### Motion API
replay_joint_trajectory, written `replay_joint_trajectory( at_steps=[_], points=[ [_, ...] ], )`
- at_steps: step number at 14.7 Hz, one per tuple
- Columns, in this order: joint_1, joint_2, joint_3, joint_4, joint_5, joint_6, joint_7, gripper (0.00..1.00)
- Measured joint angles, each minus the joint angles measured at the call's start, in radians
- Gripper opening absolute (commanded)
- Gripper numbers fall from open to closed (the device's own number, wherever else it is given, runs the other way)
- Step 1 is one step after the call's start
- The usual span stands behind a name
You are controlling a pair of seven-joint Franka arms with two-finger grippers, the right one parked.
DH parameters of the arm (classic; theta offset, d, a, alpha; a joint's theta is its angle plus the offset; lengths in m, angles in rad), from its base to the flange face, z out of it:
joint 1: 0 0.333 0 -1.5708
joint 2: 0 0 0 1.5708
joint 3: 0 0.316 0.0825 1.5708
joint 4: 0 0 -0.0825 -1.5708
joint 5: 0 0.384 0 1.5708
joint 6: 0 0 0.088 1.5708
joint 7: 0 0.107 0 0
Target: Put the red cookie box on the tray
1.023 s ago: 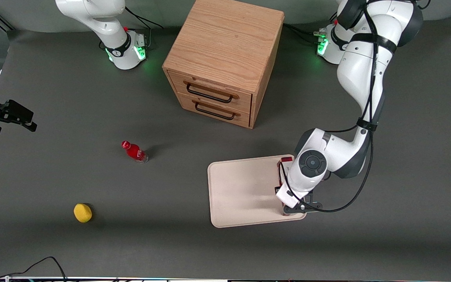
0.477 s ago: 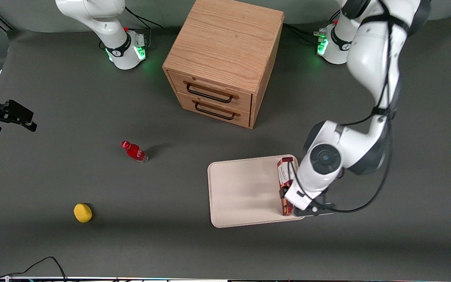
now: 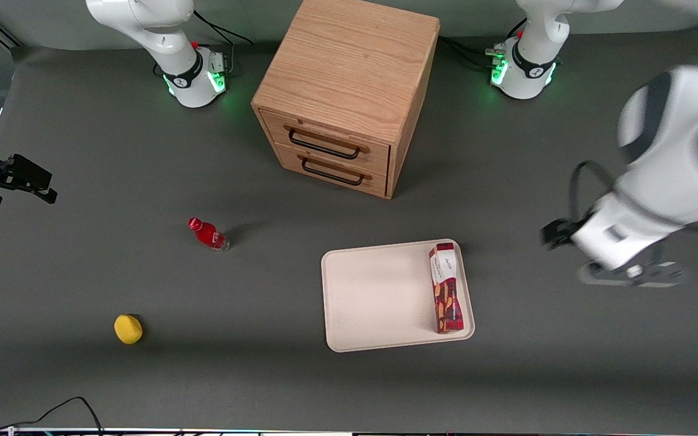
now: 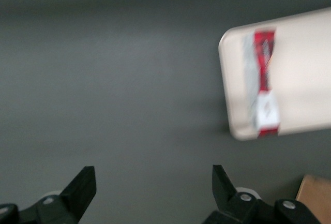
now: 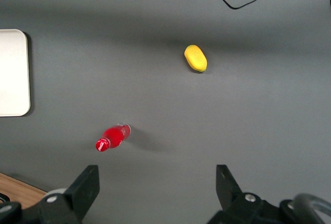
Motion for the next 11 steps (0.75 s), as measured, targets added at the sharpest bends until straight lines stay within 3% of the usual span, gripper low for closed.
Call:
replay_joint_trajectory(
  at_steps=[4,11],
  points=[
    [0.1,-0.164,0.002,-0.105,-0.025,-0.071,0.144,1.0],
    [0.109,-0.45,0.03,-0.336,-0.062,-0.079,0.238,1.0]
  ],
)
